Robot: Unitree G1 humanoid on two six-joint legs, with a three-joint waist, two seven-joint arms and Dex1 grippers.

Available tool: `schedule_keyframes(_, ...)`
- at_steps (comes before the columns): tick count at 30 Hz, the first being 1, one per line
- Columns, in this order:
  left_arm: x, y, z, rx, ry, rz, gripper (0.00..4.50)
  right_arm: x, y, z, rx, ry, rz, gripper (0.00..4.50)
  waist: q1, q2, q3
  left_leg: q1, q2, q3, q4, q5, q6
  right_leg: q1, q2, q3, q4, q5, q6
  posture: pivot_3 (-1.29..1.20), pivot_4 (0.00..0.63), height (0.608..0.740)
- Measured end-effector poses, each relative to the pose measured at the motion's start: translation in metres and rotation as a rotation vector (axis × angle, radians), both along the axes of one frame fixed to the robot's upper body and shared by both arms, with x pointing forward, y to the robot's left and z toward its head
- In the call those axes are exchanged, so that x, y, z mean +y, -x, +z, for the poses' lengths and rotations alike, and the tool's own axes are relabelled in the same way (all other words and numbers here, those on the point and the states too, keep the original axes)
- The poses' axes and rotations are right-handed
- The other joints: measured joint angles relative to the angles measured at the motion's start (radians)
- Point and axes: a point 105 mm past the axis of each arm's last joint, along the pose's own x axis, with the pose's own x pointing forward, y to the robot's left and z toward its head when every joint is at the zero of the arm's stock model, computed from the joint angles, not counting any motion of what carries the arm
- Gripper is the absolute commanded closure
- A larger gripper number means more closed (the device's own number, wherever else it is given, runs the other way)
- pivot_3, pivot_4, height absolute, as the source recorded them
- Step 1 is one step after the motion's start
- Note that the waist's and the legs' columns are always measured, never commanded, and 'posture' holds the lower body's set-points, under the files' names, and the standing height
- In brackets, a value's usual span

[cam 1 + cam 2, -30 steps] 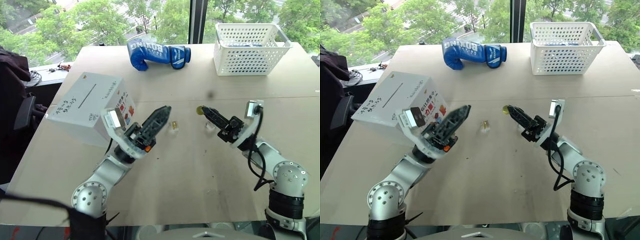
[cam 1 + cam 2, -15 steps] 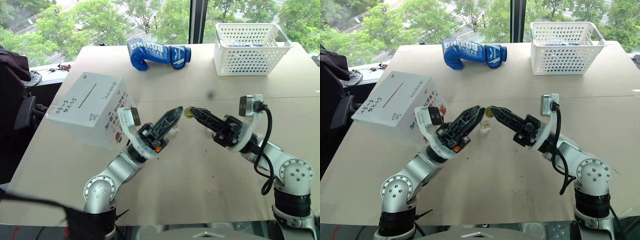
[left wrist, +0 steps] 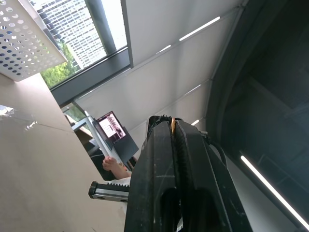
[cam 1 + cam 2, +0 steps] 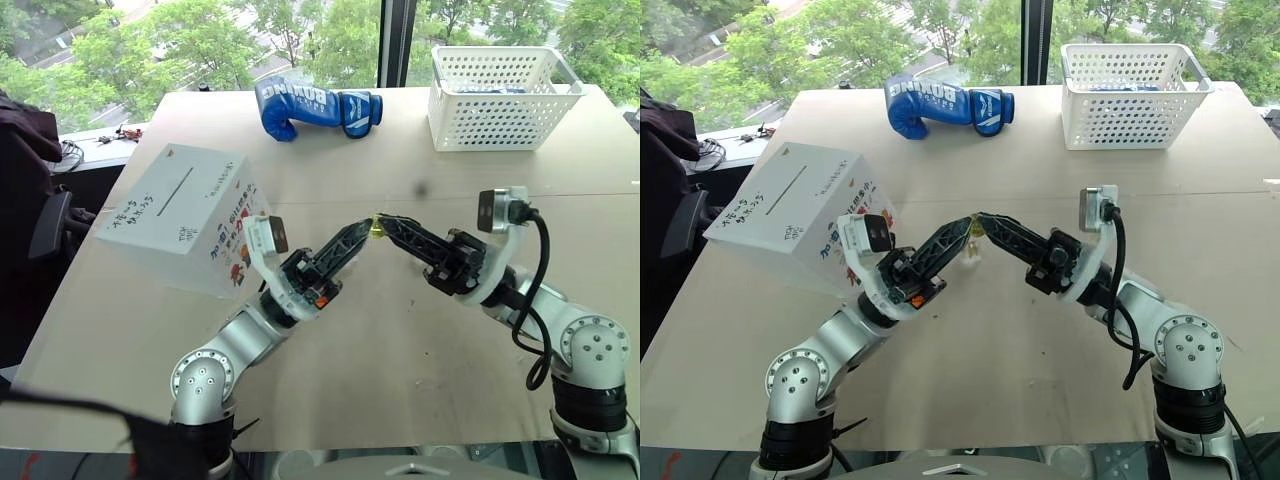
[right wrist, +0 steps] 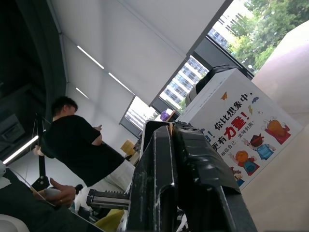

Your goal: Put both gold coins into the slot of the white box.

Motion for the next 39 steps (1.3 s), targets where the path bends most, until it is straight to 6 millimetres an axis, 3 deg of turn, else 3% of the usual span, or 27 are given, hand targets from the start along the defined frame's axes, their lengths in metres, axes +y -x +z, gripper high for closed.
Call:
schedule_keyframes(33,-0.0023,-0.0005,0.0007,0.003,-0.021,-0.065,4.41,0.0015,0.0011,0.0010,0.022,0.015,0.064,4.50,0.001,0.000,0.000,0.000,0.000,0.000,0.000,0.000,0.000,0.000,0.000,0.000,-0.001,0.000,0.000,0.00,0.150,0.721)
schedule_keyframes(36,-0.0017,-0.0041,0.0004,0.027,-0.002,-0.057,4.50,0.0011,0.0004,0.0017,0.020,0.010,0.058,3.60,0.001,0.000,0.000,0.000,0.000,0.000,0.000,0.000,0.000,0.000,0.000,0.000,-0.001,0.000,0.000,0.00,0.150,0.721)
schedule_keyframes(39,-0.0007,-0.0083,-0.0030,0.053,-0.003,-0.036,4.50,0.0010,-0.0002,0.0031,0.016,-0.003,0.053,2.20,0.000,0.000,0.000,0.000,0.000,0.000,0.000,0.000,0.000,0.000,0.000,0.000,-0.001,0.000,0.000,0.00,0.150,0.721)
